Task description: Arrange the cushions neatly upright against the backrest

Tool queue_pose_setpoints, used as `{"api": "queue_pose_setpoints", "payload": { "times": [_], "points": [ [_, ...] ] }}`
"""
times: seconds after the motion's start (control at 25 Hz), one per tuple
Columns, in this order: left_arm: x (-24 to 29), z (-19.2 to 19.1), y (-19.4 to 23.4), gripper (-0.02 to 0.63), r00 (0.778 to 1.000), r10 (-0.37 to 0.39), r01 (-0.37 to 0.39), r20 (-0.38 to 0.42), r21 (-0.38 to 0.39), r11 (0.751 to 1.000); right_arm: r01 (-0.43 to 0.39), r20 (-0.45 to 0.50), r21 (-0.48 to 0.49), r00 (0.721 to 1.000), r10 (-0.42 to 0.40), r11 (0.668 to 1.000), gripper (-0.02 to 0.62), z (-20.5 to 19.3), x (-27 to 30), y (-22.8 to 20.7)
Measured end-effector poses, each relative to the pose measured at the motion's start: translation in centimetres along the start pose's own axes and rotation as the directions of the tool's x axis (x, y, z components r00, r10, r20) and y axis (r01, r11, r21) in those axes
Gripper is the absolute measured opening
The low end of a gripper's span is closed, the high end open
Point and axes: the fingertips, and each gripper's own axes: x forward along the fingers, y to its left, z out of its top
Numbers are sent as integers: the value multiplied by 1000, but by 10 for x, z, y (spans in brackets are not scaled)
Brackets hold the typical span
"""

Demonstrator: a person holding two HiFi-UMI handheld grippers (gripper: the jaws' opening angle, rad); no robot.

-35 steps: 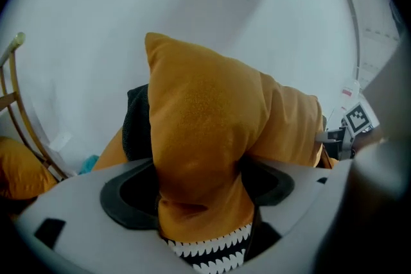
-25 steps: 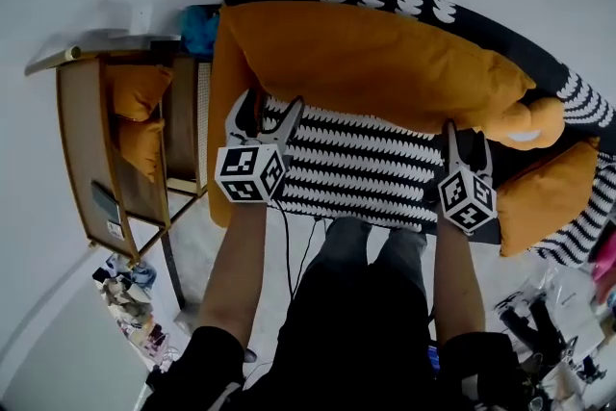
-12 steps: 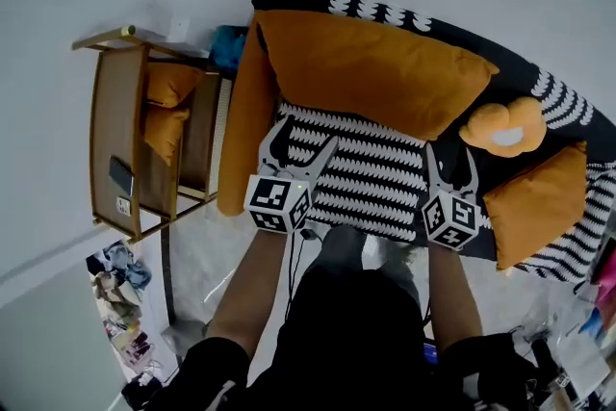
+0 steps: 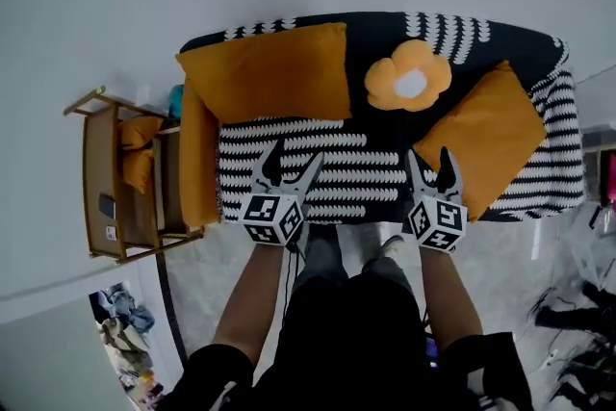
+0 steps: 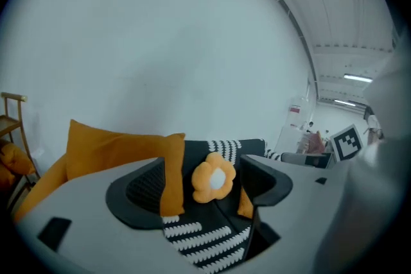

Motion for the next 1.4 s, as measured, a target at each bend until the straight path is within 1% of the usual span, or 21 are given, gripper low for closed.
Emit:
{"api": "queue_pose_setpoints", "payload": {
  "times": [0.2, 0.32, 0.4, 0.52, 0.6, 0.68, 0.76, 0.88, 1.04, 1.16, 1.2, 1.28, 1.4],
  "points": [
    [9, 19, -107, 376, 992, -126, 124, 24, 57, 991, 124, 65, -9, 990, -123, 992, 345, 19, -98, -98],
    [15, 22, -163, 376, 985, -173, 171, 12, 67, 983, 202, 93, 11, 975, -202, 979, 344, 26, -154, -150],
    [24, 22, -203, 376, 977, -215, 215, -2, 73, 974, 252, 107, 38, 961, -255, 967, 344, 30, -188, -181],
    [34, 18, -268, 376, 951, -306, 308, -36, 103, 946, 327, 110, 83, 936, -335, 941, 342, 25, -237, -222],
    [40, 12, -306, 376, 927, -367, 374, -72, 140, 917, 383, 104, 120, 913, -395, 916, 342, 16, -268, -246],
    [46, 6, -336, 376, 901, -420, 432, -106, 158, 888, 436, 101, 164, 885, -455, 885, 337, 8, -295, -265],
    [54, 1, -357, 376, 877, -462, 479, -134, 163, 862, 478, 101, 197, 859, -502, 856, 336, 2, -314, -277],
    [69, -10, -381, 373, 844, -506, 533, -177, 177, 827, 516, 92, 216, 834, -544, 829, 334, -2, -328, -288],
    [100, -23, -412, 371, 797, -566, 597, -209, 132, 791, 569, 70, 206, 803, -592, 796, 336, 2, -336, -307],
    [124, -24, -434, 371, 759, -612, 644, -223, 114, 757, 611, 61, 190, 774, -631, 768, 334, 15, -339, -324],
    [134, -20, -440, 371, 750, -623, 654, -221, 112, 748, 622, 63, 176, 767, -639, 763, 334, 24, -337, -331],
    [156, -7, -445, 371, 741, -637, 666, -213, 113, 737, 634, 74, 150, 758, -649, 758, 334, 44, -326, -343],
    [189, 13, -439, 370, 740, -642, 670, -202, 129, 731, 635, 102, 138, 754, -648, 760, 334, 73, -299, -352]
  ]
}}
